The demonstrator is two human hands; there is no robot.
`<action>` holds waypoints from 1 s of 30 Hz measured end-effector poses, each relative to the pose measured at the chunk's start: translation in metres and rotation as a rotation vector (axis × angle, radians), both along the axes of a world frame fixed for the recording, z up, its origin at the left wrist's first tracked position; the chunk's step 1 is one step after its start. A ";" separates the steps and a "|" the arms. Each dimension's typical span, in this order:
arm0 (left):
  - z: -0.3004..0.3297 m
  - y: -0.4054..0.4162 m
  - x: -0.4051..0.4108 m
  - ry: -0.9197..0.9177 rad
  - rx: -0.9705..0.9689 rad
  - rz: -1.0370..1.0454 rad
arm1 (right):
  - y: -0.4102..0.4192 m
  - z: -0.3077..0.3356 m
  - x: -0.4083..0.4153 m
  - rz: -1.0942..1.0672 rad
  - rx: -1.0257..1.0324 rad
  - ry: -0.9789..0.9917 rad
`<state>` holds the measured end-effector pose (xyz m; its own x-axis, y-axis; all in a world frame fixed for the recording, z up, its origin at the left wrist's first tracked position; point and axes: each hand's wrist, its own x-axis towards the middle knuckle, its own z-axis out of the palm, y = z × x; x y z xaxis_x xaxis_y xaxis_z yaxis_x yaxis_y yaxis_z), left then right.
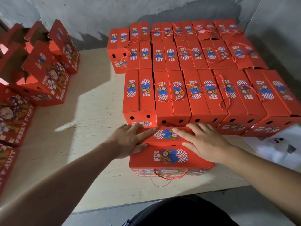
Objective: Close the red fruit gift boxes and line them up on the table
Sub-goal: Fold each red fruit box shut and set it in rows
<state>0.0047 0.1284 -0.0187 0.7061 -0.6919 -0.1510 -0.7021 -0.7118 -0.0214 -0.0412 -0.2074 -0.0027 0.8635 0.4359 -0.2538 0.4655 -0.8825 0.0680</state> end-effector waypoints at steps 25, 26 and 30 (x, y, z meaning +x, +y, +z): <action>-0.031 -0.023 -0.072 0.763 -1.028 1.093 | -0.010 -0.030 -0.023 -0.562 0.718 0.135; -0.033 -0.025 -0.074 0.954 -1.140 1.119 | -0.008 -0.035 -0.028 -0.670 0.845 0.195; -0.043 -0.032 -0.071 0.848 -1.234 1.097 | 0.002 -0.043 -0.037 -0.945 1.158 0.264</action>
<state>-0.0668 0.0963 -0.0621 0.8728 -0.0135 -0.4878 0.4817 -0.1361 0.8657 -0.0779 -0.2055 -0.0453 0.9178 -0.1733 -0.3571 -0.3966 -0.3621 -0.8436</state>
